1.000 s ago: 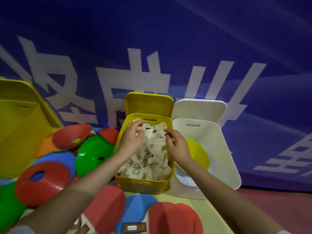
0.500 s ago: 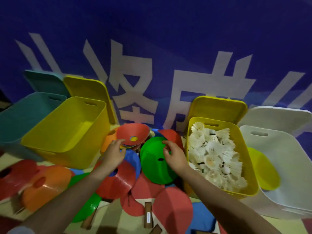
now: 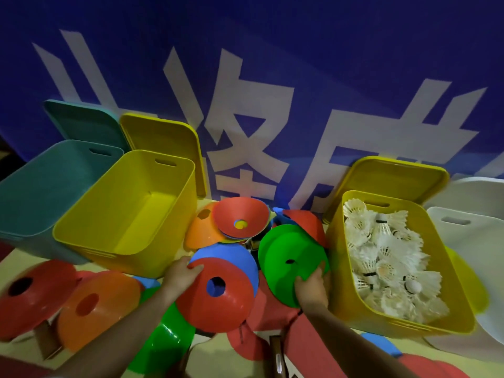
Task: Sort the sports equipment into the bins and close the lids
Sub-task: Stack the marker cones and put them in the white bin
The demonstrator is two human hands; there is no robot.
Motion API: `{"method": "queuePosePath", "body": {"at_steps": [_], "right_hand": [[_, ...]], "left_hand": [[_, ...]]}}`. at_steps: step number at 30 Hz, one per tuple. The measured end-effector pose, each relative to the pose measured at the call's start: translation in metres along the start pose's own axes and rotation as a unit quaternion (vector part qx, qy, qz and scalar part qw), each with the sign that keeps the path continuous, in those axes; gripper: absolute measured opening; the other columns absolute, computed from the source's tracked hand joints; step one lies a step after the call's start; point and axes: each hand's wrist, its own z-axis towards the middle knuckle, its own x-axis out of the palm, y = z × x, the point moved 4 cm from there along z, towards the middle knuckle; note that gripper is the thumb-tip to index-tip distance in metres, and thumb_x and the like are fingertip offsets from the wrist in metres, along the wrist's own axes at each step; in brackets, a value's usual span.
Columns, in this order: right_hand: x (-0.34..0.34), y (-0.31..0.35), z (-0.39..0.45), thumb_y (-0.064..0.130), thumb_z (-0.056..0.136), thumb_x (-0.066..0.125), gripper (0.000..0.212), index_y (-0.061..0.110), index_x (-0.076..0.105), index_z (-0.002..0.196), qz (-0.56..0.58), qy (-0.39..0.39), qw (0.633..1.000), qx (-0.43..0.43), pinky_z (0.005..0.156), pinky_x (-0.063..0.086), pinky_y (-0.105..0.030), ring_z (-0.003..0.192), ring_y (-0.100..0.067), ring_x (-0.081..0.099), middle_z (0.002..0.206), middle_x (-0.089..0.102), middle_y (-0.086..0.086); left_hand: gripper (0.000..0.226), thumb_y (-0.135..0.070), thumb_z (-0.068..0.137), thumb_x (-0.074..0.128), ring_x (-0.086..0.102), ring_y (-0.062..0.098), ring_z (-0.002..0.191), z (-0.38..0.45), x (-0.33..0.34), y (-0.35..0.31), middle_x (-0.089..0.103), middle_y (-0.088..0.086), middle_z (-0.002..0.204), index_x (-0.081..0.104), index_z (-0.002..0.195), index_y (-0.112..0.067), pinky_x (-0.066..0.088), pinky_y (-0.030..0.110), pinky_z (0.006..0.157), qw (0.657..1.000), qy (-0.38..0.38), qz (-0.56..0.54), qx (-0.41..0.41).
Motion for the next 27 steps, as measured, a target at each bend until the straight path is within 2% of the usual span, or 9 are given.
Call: {"method": "queuePosePath", "body": {"at_steps": [3, 8, 10, 12, 15, 18, 21, 24, 27], "right_hand": [[0.003, 0.002, 0.003, 0.036, 0.087, 0.061, 0.083, 0.009, 0.013, 0.149, 0.039, -0.030, 0.996, 0.070, 0.103, 0.035, -0.042, 0.129, -0.041, 0.040, 0.139, 0.039, -0.026], [0.013, -0.009, 0.004, 0.043, 0.088, 0.055, 0.076, 0.001, 0.025, 0.144, 0.065, 0.001, 0.985, 0.159, 0.100, 0.036, -0.039, 0.126, -0.041, 0.042, 0.136, 0.041, -0.027], [0.016, -0.017, 0.011, 0.042, 0.084, 0.054, 0.069, 0.000, 0.039, 0.136, 0.074, -0.010, 0.987, 0.141, 0.097, 0.040, -0.040, 0.121, -0.041, 0.048, 0.131, 0.048, -0.027], [0.009, -0.014, 0.009, 0.025, 0.088, 0.056, 0.047, 0.000, 0.052, 0.127, 0.074, -0.002, 0.992, 0.097, 0.095, 0.042, -0.041, 0.118, -0.039, 0.052, 0.128, 0.054, -0.025], [0.001, -0.005, 0.006, 0.021, 0.091, 0.052, 0.035, -0.004, 0.059, 0.114, 0.092, 0.033, 0.994, 0.038, 0.086, 0.039, -0.037, 0.111, -0.040, 0.055, 0.118, 0.060, -0.026], [-0.008, -0.003, 0.003, 0.015, 0.088, 0.056, 0.030, -0.004, 0.060, 0.110, 0.128, 0.041, 0.990, 0.035, 0.076, 0.041, -0.035, 0.103, -0.042, 0.058, 0.110, 0.063, -0.027], [-0.014, 0.000, 0.002, 0.012, 0.088, 0.058, 0.018, -0.002, 0.064, 0.099, 0.134, 0.050, 0.990, 0.006, 0.069, 0.037, -0.031, 0.096, -0.039, 0.059, 0.100, 0.065, -0.025], [-0.021, 0.002, 0.002, 0.009, 0.088, 0.057, 0.020, 0.010, 0.053, 0.068, 0.125, 0.046, 0.991, -0.024, 0.066, 0.039, -0.035, 0.080, -0.031, 0.056, 0.074, 0.058, -0.016], [-0.028, 0.001, 0.003, 0.004, 0.088, 0.053, 0.016, 0.007, 0.056, 0.072, 0.105, 0.048, 0.992, -0.051, 0.065, 0.040, -0.036, 0.076, -0.027, 0.054, 0.072, 0.058, -0.014]], "left_hand": [[0.040, -0.024, 0.084, 0.070, 0.060, 0.026, 0.112, 0.006, -0.004, -0.003, 0.065, 0.013, 0.119, 0.062, 0.119, -0.006, 0.045, 0.033, 0.094, 0.998, -0.009, -0.053, 0.022], [0.023, -0.006, 0.087, 0.065, 0.061, 0.017, 0.097, -0.017, -0.023, -0.038, 0.069, 0.008, 0.104, 0.068, 0.110, -0.005, 0.043, 0.021, 0.079, 0.983, -0.018, -0.143, 0.111], [0.017, -0.004, 0.087, 0.065, 0.061, 0.013, 0.091, -0.034, -0.033, -0.061, 0.071, -0.004, 0.094, 0.070, 0.100, -0.014, 0.043, 0.013, 0.072, 0.972, -0.018, -0.171, 0.158], [0.024, -0.006, 0.086, 0.066, 0.062, 0.004, 0.086, -0.055, -0.046, -0.085, 0.070, -0.020, 0.084, 0.068, 0.090, -0.029, 0.044, 0.010, 0.076, 0.959, -0.016, -0.178, 0.222], [0.018, -0.016, 0.085, 0.065, 0.061, 0.001, 0.092, -0.087, -0.057, -0.112, 0.068, -0.012, 0.093, 0.070, 0.093, -0.031, 0.044, 0.014, 0.085, 0.930, -0.032, -0.150, 0.333], [0.017, -0.023, 0.085, 0.063, 0.059, -0.003, 0.093, -0.111, -0.055, -0.118, 0.062, -0.014, 0.092, 0.072, 0.098, -0.027, 0.042, 0.010, 0.083, 0.907, -0.054, -0.102, 0.405], [0.020, -0.032, 0.089, 0.058, 0.056, 0.002, 0.089, -0.126, -0.043, -0.105, 0.059, -0.011, 0.087, 0.072, 0.100, -0.024, 0.042, 0.016, 0.080, 0.884, -0.095, -0.020, 0.458], [0.018, -0.032, 0.088, 0.057, 0.056, 0.006, 0.085, -0.129, -0.022, -0.077, 0.060, -0.009, 0.084, 0.072, 0.095, -0.025, 0.044, 0.024, 0.077, 0.881, -0.080, 0.038, 0.465], [0.017, -0.038, 0.089, 0.056, 0.057, 0.005, 0.086, -0.127, 0.002, -0.038, 0.060, -0.014, 0.086, 0.071, 0.091, -0.030, 0.048, 0.035, 0.077, 0.912, -0.056, 0.037, 0.406]]}}
